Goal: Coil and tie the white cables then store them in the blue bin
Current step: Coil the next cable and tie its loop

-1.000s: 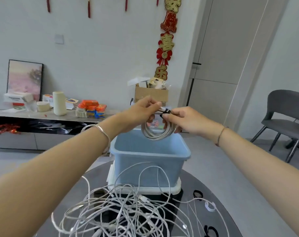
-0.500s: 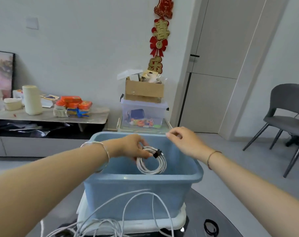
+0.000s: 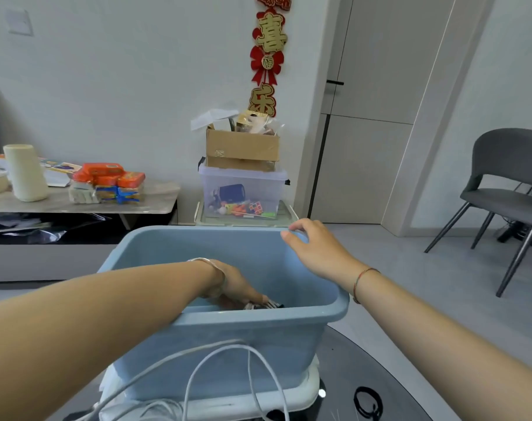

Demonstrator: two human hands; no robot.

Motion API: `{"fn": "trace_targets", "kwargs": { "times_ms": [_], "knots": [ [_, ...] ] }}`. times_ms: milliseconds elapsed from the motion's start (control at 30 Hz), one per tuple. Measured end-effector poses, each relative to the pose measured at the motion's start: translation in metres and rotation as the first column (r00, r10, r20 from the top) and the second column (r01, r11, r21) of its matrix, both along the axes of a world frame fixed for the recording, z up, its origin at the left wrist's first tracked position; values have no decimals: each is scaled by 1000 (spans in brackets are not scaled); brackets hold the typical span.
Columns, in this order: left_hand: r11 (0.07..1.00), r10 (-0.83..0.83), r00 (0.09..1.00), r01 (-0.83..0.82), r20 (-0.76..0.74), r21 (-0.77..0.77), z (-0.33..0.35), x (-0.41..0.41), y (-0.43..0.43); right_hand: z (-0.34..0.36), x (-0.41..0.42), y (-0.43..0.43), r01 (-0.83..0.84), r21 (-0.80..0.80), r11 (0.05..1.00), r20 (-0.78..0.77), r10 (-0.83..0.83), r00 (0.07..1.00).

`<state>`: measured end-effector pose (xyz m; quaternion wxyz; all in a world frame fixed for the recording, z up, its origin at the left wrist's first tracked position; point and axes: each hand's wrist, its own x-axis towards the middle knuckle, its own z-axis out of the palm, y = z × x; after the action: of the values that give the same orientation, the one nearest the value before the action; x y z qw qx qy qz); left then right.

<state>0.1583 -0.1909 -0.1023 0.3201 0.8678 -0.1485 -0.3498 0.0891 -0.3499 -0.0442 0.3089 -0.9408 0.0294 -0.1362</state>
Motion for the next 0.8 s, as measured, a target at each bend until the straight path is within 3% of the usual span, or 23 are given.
{"fn": "trace_targets", "kwargs": {
  "times_ms": [67,233,300,333,400,500,800],
  "knots": [
    [1000,-3,1000,3,-5,-11,2,0,5,0,-1,0,-4,8,1000,-4,4,1000],
    [916,-201,960,114,194,386,24,-10,16,4,-6,4,4,-16,1000,-6,-4,1000],
    [893,-236,932,97,275,439,36,-19,18,9,-13,5,-1,-23,1000,4,1,1000],
    [909,-229,921,87,315,407,44,-25,20,14,-20,7,-15,-23,1000,12,15,1000],
    [983,-118,947,70,300,168,58,-34,25,24,-34,9,-62,-31,998,30,63,998],
    [988,-24,947,72,321,-139,82,-58,41,37,-63,16,-141,-57,988,44,144,989],
    [872,216,786,111,579,-476,101,-175,110,38,-179,56,-220,13,975,71,219,973]
  ]
}}
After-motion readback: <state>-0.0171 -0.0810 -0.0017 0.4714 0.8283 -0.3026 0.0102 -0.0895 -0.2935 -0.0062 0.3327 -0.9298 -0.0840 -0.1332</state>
